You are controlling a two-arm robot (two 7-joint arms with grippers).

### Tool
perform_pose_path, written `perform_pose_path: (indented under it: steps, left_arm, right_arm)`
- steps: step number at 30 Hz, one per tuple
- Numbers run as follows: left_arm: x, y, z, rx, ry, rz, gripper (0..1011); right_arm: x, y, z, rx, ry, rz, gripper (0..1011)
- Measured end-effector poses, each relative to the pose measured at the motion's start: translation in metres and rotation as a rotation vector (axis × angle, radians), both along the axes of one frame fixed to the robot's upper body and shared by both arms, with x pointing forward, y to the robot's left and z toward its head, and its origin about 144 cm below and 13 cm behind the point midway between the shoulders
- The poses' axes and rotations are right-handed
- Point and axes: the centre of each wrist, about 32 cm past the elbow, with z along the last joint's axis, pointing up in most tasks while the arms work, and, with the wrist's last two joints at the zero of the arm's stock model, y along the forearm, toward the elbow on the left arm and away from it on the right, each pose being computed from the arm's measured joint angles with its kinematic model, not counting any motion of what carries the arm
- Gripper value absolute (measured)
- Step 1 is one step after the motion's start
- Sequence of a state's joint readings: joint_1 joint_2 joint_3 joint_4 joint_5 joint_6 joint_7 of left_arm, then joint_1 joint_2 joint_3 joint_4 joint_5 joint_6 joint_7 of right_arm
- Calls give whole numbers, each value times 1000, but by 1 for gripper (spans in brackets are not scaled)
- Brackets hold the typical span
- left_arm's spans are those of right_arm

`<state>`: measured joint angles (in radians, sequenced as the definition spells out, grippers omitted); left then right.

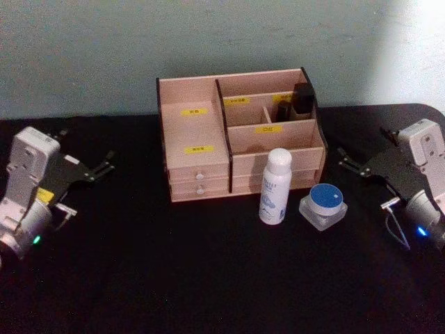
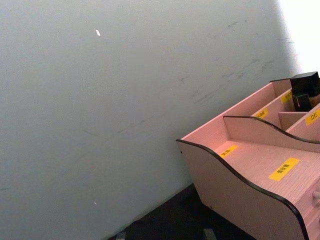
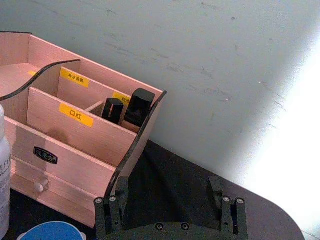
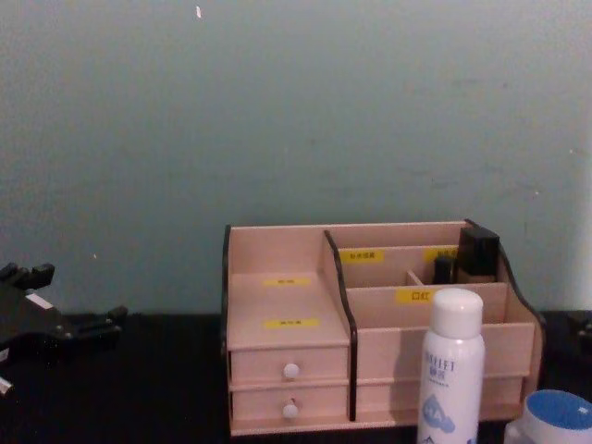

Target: Pick up the facial cleanser and watermelon frost from the table and place them into the tiered storage box.

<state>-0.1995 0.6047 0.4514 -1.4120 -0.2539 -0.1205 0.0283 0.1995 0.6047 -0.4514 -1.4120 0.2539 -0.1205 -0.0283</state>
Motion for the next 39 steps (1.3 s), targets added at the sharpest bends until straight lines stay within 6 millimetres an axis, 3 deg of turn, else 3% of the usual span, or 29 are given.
perform_pose_path:
  steps: [28,39]
  left_arm:
    - [0,0,0,0,0,0,1001]
    - [0,0,0,0,0,0,1001]
  right_arm:
    - [0,0,0,1,-1,-1,1003]
    - [-21,-8,16,49,0,34,1003]
